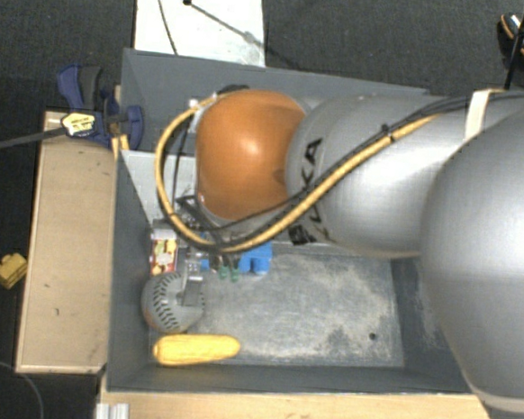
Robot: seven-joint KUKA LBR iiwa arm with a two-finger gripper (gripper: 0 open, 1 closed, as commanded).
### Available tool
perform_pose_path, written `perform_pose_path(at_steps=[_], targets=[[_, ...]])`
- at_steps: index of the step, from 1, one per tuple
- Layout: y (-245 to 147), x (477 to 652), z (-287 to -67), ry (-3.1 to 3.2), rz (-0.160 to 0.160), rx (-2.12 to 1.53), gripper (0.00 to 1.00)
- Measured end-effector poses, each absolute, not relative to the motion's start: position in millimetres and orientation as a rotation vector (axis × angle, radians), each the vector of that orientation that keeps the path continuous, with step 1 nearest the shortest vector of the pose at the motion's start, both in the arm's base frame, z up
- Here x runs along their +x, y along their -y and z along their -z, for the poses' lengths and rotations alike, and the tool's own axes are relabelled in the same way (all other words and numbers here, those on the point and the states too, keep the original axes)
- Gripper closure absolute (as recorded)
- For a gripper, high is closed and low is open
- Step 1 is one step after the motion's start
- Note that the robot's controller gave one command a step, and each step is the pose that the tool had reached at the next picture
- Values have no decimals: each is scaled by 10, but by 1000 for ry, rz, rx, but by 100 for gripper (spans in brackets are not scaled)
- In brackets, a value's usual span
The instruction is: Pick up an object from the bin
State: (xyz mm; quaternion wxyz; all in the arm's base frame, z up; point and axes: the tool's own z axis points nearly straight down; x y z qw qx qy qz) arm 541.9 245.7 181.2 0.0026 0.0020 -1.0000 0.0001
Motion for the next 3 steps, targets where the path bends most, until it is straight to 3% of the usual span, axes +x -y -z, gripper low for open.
perform_pose_path(at_steps=[1,2,3], targets=[[-2444,5439,-1863,3144,3,-3,0],[-2447,5123,-1474,3116,3,448,0],[-2498,4873,-1318,3061,10,794,0]])
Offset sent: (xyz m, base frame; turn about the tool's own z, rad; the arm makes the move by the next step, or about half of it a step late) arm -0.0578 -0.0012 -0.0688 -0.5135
